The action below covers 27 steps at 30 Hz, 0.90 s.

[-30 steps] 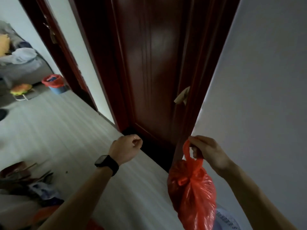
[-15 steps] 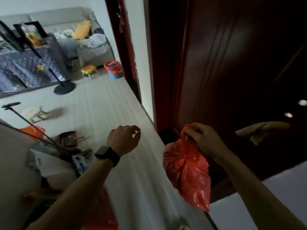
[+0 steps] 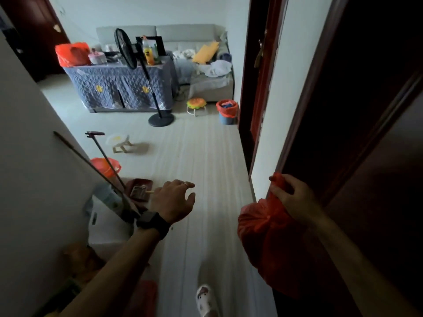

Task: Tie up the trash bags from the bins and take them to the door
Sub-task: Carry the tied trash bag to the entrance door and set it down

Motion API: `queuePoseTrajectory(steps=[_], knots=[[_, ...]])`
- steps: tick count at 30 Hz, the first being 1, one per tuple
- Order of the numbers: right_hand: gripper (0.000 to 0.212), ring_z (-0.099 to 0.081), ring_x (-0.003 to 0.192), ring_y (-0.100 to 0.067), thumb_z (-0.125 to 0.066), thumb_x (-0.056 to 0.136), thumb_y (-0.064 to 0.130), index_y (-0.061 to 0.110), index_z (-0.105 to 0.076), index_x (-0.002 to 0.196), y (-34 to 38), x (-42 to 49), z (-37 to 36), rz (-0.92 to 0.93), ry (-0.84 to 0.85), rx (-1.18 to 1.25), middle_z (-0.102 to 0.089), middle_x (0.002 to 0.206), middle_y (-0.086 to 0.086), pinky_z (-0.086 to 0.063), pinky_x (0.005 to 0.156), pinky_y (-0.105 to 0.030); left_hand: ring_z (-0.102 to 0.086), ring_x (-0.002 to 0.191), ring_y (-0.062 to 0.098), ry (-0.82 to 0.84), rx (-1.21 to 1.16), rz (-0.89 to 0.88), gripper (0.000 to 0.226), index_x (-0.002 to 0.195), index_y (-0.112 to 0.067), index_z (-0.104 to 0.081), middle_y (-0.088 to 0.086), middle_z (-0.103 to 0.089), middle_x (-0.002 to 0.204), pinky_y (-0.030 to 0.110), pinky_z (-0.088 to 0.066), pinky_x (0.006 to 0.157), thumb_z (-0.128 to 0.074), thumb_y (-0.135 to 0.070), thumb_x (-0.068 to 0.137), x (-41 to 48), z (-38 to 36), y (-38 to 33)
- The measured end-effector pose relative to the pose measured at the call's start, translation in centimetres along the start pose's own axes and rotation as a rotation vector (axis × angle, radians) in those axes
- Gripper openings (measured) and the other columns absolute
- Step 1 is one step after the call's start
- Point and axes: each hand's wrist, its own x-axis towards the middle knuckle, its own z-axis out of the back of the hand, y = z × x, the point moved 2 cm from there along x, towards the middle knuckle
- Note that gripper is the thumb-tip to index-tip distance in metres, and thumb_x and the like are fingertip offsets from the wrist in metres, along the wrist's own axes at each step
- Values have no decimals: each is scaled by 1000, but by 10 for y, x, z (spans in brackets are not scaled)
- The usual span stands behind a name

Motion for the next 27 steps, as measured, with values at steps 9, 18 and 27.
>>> queuePoseTrajectory(steps=[9,18,27], knots=[[67,-56,125,-11,-76,77,30,28,-52,140,77,252,-53,106,74,128,-61,135,9,-46,106,-33,-52,123,20,-57,-17,85,41,132,-37,-56,-7,-57,136,40,-41,100,-46,-47,93,257,45,78],[36,-57,117,-13,-65,95,25,16,-58,128,130,509,-145,212,68,117,-63,122,6,-44,104,-32,-52,124,18,-102,-42,177,38,129,-38,-57,-8,-58,135,40,-43,101,-47,-46,93,474,52,145],[26,-72,90,-14,-46,101,39,23,-66,105,188,780,-242,288,200,-3,-72,94,10,-57,86,-48,-51,124,21,-164,-59,445,34,124,-37,-61,-7,-59,134,41,-41,101,-50,-42,92,652,86,235]])
